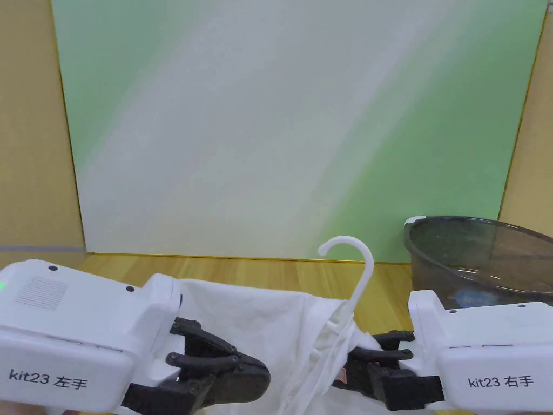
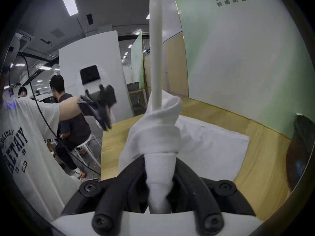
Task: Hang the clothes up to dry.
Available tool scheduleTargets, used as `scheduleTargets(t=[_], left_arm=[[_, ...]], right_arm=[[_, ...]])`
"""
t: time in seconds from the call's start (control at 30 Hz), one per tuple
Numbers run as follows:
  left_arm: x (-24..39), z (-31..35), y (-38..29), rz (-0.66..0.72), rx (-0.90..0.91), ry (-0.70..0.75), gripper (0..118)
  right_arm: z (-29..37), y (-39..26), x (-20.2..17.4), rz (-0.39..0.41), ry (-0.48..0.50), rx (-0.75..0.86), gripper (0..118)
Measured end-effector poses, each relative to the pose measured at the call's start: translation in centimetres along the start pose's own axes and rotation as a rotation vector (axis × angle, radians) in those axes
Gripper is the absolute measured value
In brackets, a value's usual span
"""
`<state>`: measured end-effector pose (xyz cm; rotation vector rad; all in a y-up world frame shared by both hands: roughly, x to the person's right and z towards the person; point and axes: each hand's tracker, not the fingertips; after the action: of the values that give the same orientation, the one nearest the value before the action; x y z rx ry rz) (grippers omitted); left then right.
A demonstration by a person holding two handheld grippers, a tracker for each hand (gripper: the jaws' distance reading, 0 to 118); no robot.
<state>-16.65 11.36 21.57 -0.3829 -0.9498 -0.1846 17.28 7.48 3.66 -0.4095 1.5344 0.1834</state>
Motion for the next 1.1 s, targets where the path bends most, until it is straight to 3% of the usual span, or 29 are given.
scheduleTargets(t=[0.03, 0.1, 0.2, 0.4, 0.63, 0.73, 0.77, 0.83, 0.93, 0.97, 1.1], left_arm=[[-1.1, -0.4, -0.8, 0.014, 0.009, 0.058, 0], [-2.0, -1.4, -1.5, 0.07, -0.004, 0.043, 0], [-2.1, -1.5, -2.1, 0.052, 0.013, 0.019, 0], [-1.4, -4.0, 0.6, 0.023, 0.03, -0.073, 0], [1.0, -14.8, 6.5, -0.115, 0.01, -0.387, 0], [4.5, -21.2, 9.8, -0.188, 0.033, -0.577, 0], [6.2, -23.7, 11.0, -0.21, 0.042, -0.661, 0], [9.2, -28.1, 12.8, -0.257, 0.04, -0.822, 0], [15.4, -33.2, 15.0, -0.328, 0.021, -1.014, 0], [17.3, -34.5, 15.5, -0.357, 0.03, -1.078, 0], [24.9, -38.8, 17.0, -0.394, 0.01, -1.323, 0]], right_arm=[[-0.1, -0.1, -0.1, -0.017, 0.016, -0.017, 5], [-0.1, -0.5, -0.7, -0.033, 0.009, -0.021, 5], [0.4, -1.0, -1.4, -0.023, -0.023, -0.008, 5], [4.5, -2.8, -1.8, -0.09, -0.051, 0.042, 5], [16.1, -8.4, -7.7, -0.217, -0.306, 0.131, 5], [22.0, -12.1, -14.9, -0.241, -0.54, 0.183, 5], [24.1, -13.5, -17.5, -0.305, -0.564, 0.189, 5], [27.2, -15.8, -23.4, -0.331, -0.761, 0.219, 5], [29.9, -18.7, -32.1, -0.447, -0.934, 0.267, 5], [30.3, -19.6, -35.6, -0.448, -1.047, 0.292, 5], [31.1, -22.6, -46.4, -0.57, -1.278, 0.389, 5]])
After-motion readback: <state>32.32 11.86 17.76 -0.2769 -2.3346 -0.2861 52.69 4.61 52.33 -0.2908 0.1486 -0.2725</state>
